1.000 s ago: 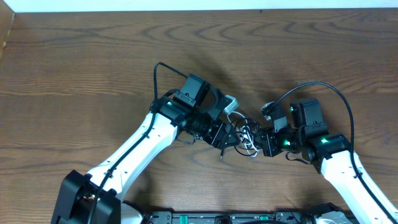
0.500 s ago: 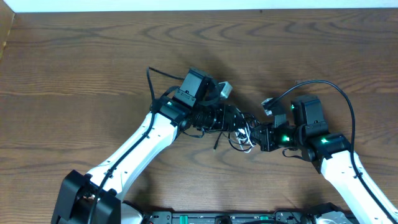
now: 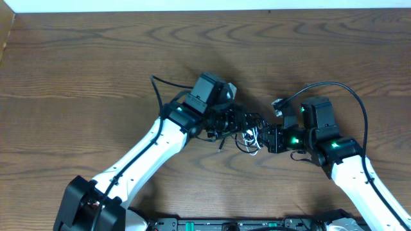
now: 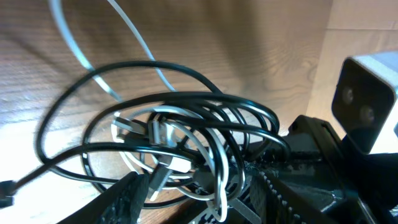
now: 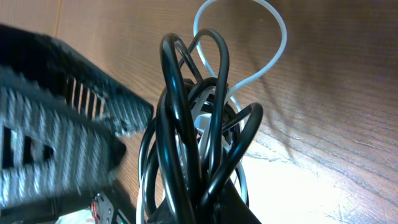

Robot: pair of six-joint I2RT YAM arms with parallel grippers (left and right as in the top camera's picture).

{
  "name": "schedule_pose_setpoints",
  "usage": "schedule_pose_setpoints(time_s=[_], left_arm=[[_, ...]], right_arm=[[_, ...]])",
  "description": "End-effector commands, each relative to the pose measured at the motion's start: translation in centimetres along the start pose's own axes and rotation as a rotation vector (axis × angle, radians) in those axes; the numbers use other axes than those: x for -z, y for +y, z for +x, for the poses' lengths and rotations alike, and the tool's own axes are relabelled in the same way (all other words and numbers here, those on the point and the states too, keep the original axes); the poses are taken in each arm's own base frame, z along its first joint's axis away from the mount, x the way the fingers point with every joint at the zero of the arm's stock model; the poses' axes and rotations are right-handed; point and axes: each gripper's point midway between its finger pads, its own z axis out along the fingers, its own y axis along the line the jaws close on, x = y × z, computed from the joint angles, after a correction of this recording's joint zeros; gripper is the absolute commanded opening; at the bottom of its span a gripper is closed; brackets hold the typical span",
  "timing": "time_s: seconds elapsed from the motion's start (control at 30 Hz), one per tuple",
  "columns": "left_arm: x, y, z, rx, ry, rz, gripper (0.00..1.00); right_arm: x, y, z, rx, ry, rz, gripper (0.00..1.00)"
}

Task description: Untangle cables

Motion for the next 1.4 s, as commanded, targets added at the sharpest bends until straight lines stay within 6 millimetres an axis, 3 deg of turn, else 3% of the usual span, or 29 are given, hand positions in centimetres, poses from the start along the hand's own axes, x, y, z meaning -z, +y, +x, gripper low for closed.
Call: schedule_pose_setpoints(time_s=[0.0,0.27,0.4,0.87,1.03,1.1,1.2,1.37], left_arm=[[-0.4,0.0,0.0,0.0,-0.039,-0.042,0.57],[-2.5,0.3,0.4,-0.016,-0.043,-0.081,0.56],[-2.9,0.4,0.2,-0.016,-0.044,-0.081,0.4],[-3.0,0.7,0.3,-0.083,-0.033,-0.093,0.08],[-2.4,3.9,0.6,-0.123,-0.035,-0.24,0.07],[-2.2,4.7,0.7,-0.158,-0.03,-0.281,0.07],[-1.9,5.2,0.8,-0.206,-0.013,-0.298,0.07],[-1.4,5.9,-0.1,-0.205,-0.028,-0.309,0.07]], right_arm=[[-0.1,0.6,0.2,-0.007,0.013,-0.033,0.01],[-0.7,1.7,1.0,0.027,0.043,-0.053,0.01],[-0.8,2.0,1.2,0.035,0.051,-0.058,0.01],[-1.0,2.3,1.5,0.046,0.06,-0.063,0.01],[-1.0,0.3,1.5,0.029,0.046,0.052,0.02],[-0.9,-1.0,1.7,0.016,0.047,0.12,0.09],[-0.6,-2.2,2.0,0.002,0.054,0.189,0.3],[0.1,-4.9,2.7,-0.021,0.061,0.344,0.33]])
